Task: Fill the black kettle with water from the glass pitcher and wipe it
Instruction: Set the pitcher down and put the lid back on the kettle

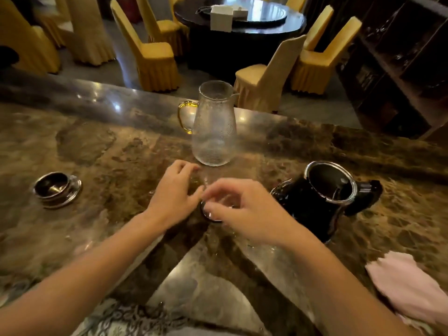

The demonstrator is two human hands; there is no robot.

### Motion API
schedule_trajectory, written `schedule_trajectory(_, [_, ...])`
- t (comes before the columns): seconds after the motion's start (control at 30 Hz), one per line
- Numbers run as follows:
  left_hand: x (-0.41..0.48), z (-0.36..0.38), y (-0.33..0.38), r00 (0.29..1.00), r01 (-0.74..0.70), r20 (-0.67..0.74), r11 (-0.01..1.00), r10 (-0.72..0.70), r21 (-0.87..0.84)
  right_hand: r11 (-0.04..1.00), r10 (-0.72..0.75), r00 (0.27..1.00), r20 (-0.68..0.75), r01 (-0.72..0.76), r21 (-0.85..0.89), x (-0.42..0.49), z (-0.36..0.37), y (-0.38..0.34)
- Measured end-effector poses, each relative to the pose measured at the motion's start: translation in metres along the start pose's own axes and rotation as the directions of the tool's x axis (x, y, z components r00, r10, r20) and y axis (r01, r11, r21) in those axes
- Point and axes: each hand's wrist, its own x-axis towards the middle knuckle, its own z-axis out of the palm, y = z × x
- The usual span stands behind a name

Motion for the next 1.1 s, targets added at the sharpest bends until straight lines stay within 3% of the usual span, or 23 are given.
schedule_trajectory(0.17, [-0.062,0.042,-0.001,0.976,0.175,0.086,0.953,-0.202,0.248,0.845,0.066,0.997,-0.044,-0.080,-0.529,0.019,0.043,0.065])
schedule_trajectory(0.33, [-0.088,0.068,0.008,0.960,0.229,0.056,0.881,-0.275,0.414,0.700,0.082,0.997,-0.013,-0.066,-0.711,0.034,0.056,0.086])
schedule_trajectory(0.5, [-0.093,0.069,0.012,0.970,0.208,0.020,0.877,-0.240,0.432,0.703,-0.004,0.999,-0.032,-0.020,-0.711,0.033,0.053,0.083])
schedule_trajectory(0.73, [-0.101,0.074,0.017,0.965,0.215,0.039,0.864,-0.260,0.456,0.811,-0.030,0.998,-0.050,-0.005,-0.585,-0.040,0.016,0.045])
schedule_trajectory(0.93, [-0.091,0.095,0.054,0.982,0.095,0.113,0.910,-0.153,0.405,0.894,0.044,0.979,-0.200,-0.128,-0.428,-0.086,-0.060,0.014])
schedule_trajectory(1.1, [-0.083,0.121,0.086,0.980,0.023,0.173,0.921,-0.097,0.388,0.883,-0.004,0.915,-0.402,-0.186,-0.431,-0.104,-0.112,0.000])
